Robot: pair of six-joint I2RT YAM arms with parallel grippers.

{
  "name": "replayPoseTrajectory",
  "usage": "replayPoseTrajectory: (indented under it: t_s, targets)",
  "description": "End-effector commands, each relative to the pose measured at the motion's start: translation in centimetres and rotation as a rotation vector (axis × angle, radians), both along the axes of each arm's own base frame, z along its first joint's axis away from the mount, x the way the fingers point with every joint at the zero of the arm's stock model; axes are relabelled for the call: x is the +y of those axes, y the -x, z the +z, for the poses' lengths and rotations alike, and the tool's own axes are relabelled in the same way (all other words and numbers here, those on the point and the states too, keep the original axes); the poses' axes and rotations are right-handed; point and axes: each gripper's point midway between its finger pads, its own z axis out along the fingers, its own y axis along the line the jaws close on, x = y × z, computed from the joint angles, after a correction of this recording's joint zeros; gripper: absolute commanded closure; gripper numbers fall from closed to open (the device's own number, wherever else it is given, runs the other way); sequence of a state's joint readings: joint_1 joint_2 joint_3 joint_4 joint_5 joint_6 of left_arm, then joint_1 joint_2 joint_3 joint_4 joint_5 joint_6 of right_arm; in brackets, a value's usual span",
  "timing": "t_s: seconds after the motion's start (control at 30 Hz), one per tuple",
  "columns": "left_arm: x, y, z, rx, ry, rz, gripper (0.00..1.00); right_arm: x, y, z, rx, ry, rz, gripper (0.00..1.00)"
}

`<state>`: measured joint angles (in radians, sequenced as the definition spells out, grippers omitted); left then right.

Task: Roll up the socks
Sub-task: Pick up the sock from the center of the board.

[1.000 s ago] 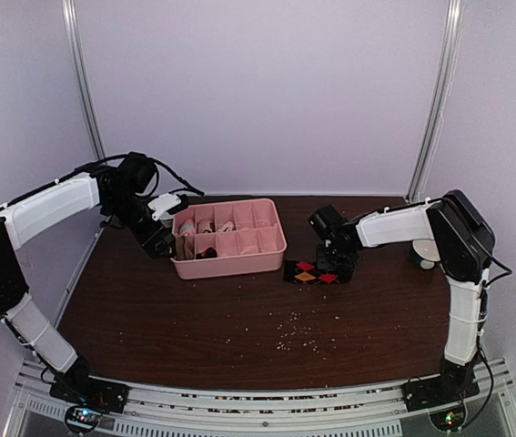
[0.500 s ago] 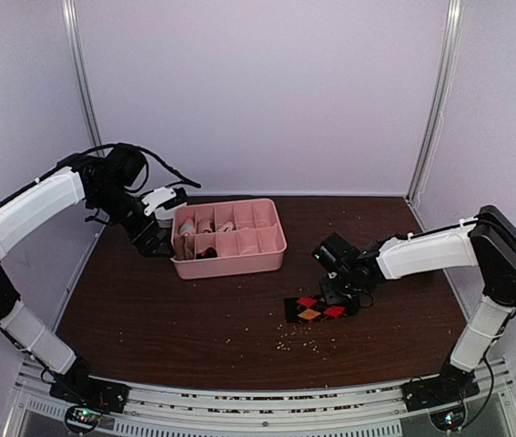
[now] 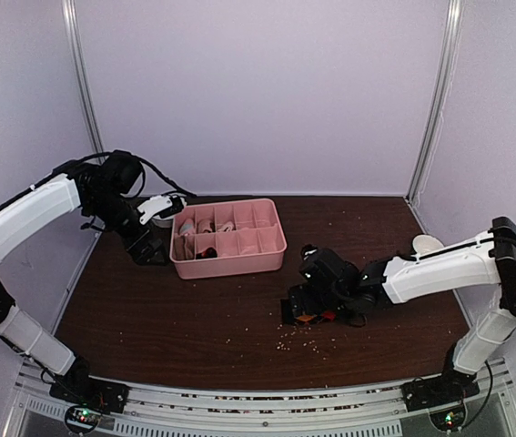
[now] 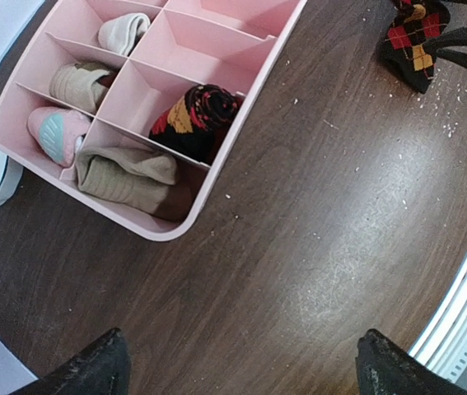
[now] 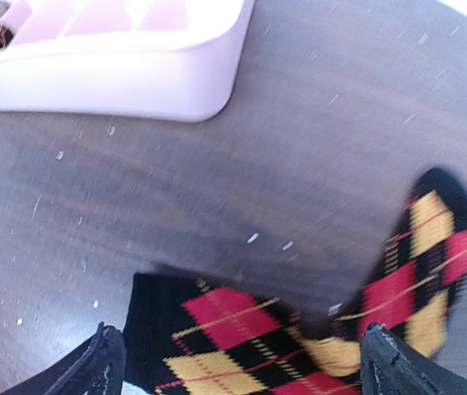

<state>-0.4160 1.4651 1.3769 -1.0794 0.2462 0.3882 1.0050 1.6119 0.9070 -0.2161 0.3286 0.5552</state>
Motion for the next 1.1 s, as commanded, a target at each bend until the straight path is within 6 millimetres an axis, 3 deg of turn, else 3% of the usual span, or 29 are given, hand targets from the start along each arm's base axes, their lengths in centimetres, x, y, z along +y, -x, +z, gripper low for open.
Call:
replayPoseTrajectory:
  t_s: [0.0, 0.07, 0.23, 0.4, 0.5, 0.6, 0.7, 0.9, 1.07]
  targets:
    - [0.4, 0.0, 0.2, -0.029, -0.017, -0.009, 0.02, 2.9, 1.5, -2.3, 0.06, -0.132, 0.039, 0.0]
    - [0.5, -0.1, 0.0, -0.031, -0.027, -0.005, 0.02, 3.7, 2.3, -3.2, 0.057, -0.064, 0.046, 0.0]
    - [1.0, -0.6, -0.7, -0.038, -0.061, 0.014, 0.02, 4.2, 2.7, -2.4, -0.04, 0.077, -0.026, 0.01]
    - [1.3, -0.9, -0.5, -0.059, -0.075, 0.03, 0.02, 3.4, 2.9, -2.4, -0.043, -0.067, -0.153, 0.0]
    - [1.6, -0.9, -0.5, -0.07, -0.086, 0.039, 0.02, 4.6, 3.9, -4.6, 0.025, -0.183, -0.08, 0.0]
    - [1.9, -0.9, -0.5, -0.079, -0.093, 0.043, 0.02, 5.2, 4.6, -5.6, 0.042, -0.103, -0.044, 0.0]
    - [2.0, -1.0, -0.7, -0.078, -0.1, 0.046, 0.02, 5.7, 4.9, -5.3, -0.005, -0.003, -0.03, 0.07]
    - [2.0, -0.9, -0.8, -0.075, -0.102, 0.046, 0.02, 6.6, 4.3, -5.6, -0.016, 0.037, -0.029, 0.27]
    - [2.0, -0.8, -1.0, -0.073, -0.106, 0.042, 0.02, 6.9, 3.8, -5.6, -0.023, 0.081, -0.026, 0.32]
